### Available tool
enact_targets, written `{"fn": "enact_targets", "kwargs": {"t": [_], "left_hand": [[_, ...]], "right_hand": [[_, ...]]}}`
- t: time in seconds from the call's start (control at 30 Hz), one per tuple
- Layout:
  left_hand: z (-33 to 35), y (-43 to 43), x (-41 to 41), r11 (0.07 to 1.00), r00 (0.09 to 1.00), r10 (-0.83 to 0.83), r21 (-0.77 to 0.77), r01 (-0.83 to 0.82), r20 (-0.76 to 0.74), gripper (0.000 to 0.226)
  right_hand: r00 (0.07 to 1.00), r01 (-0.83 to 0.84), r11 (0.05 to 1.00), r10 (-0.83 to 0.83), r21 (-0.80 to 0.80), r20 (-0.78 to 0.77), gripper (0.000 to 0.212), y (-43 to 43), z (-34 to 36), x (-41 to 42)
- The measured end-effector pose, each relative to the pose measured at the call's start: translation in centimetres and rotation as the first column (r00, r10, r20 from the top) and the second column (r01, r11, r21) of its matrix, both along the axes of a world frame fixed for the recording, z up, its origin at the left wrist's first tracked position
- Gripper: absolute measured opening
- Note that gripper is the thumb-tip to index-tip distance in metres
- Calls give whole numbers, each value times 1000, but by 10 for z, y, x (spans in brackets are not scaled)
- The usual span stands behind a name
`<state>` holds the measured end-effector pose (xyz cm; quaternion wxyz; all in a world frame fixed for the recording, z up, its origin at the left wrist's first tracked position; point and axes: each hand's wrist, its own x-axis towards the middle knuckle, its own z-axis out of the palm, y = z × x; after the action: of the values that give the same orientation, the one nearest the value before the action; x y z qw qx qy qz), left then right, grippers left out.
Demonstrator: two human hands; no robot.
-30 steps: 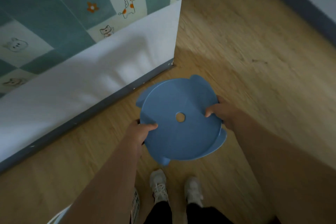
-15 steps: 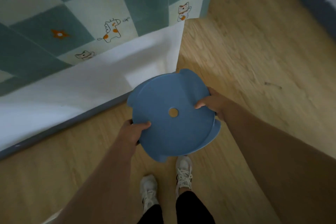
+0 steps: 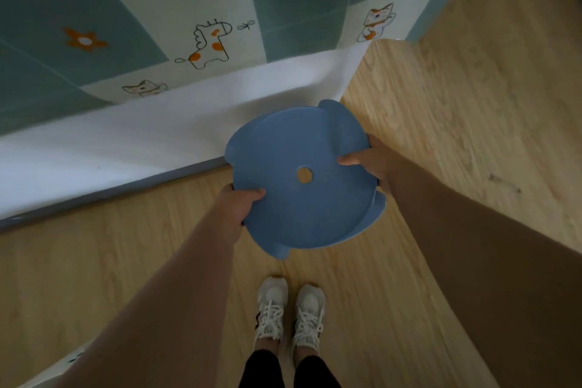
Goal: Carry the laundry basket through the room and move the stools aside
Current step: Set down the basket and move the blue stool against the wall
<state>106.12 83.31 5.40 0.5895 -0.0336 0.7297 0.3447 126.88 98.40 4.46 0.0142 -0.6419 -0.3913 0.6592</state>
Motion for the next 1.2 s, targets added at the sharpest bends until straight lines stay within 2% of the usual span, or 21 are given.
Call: {"fn": "enact_targets", "kwargs": {"t": [0.1,0.23,0.4,0.6,0.87,1.07,1.2], "left_hand": [[-7,2,-5,1000,1000,-11,11,11,1,50],[-13,-9,-10,999,998,-43,-22,42,-49,53],[-10,-12,-8,993,989,-111,-44,107,-93,55],[-10,-10,-7,977,972,-193,-114,179,-131,54],[8,-15,-6,973,959,-228,-77,218,-171,62],[46,-23,0,972,953,-235,-56,229,-191,51],[79,-30,5,960,926,-276,-27,279,-258,22]], "right_hand": [[1000,11,1000,-12,20,21,85,2,-10,-5],[990,-115,993,116,-27,76,92,-3,-16,-13],[975,-142,989,145,-28,166,89,-5,-13,-15],[954,-138,988,112,73,279,85,-14,-9,-19],[945,-142,981,95,131,312,93,-29,5,-13],[947,-137,978,83,159,311,101,-44,38,-12],[944,-197,961,133,192,301,91,-56,71,-13]]}}
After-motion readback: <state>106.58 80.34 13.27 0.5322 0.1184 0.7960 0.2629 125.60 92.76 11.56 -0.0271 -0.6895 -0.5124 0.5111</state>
